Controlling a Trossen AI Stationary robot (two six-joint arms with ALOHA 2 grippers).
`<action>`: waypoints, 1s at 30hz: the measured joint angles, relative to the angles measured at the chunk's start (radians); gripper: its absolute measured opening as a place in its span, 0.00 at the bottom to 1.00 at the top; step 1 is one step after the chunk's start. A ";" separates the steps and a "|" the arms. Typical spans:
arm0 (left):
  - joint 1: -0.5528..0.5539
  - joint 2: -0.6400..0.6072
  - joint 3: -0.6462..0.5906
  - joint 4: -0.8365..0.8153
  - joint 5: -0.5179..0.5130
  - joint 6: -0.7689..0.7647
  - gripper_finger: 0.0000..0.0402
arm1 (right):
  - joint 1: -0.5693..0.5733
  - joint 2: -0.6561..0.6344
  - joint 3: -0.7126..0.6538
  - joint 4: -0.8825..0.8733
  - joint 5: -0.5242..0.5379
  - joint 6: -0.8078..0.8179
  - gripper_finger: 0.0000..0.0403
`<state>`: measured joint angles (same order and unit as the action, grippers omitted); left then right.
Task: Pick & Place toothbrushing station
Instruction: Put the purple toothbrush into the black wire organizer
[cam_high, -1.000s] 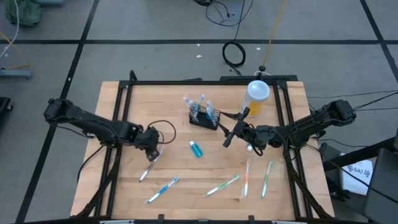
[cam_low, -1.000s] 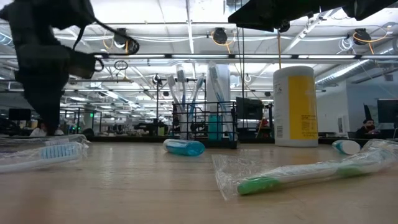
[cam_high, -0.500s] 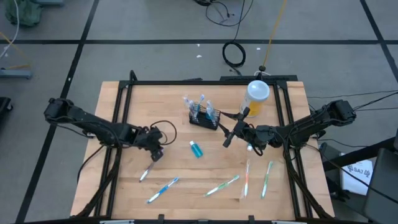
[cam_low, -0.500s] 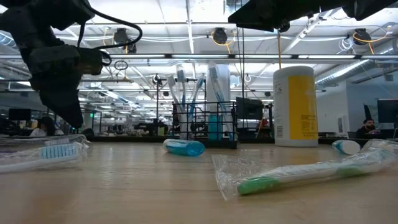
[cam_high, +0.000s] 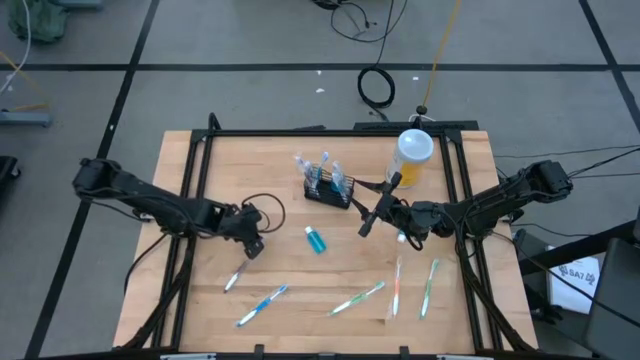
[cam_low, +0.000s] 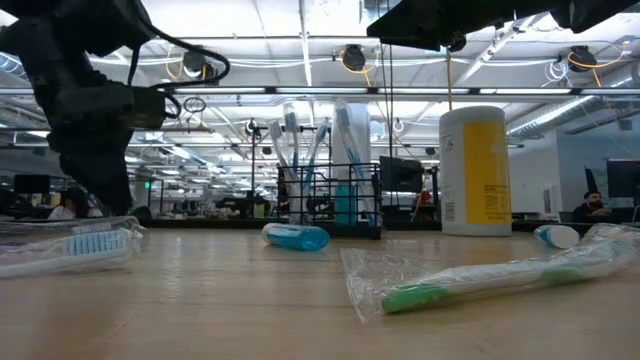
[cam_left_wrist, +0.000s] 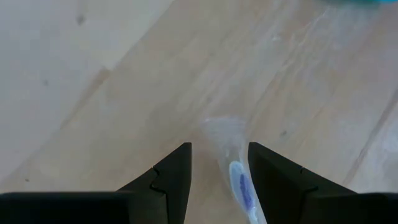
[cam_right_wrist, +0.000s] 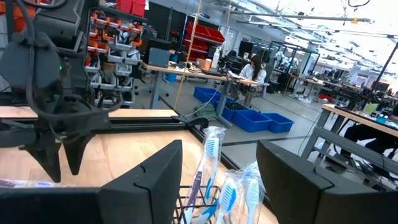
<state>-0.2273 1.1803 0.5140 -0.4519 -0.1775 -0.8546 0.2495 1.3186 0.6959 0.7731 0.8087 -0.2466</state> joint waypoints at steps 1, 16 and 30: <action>-0.003 0.012 0.000 0.000 0.014 -0.005 0.40 | 0.000 0.000 0.000 0.000 0.000 0.000 0.49; -0.132 0.070 0.000 -0.002 0.087 -0.073 0.40 | 0.000 0.000 0.000 0.000 0.000 0.000 0.49; -0.189 0.173 0.004 0.008 0.013 -0.125 0.39 | 0.000 0.000 0.000 0.000 -0.002 0.010 0.49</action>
<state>-0.4168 1.3535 0.5181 -0.4439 -0.1645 -0.9797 0.2497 1.3186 0.6960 0.7727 0.8070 -0.2363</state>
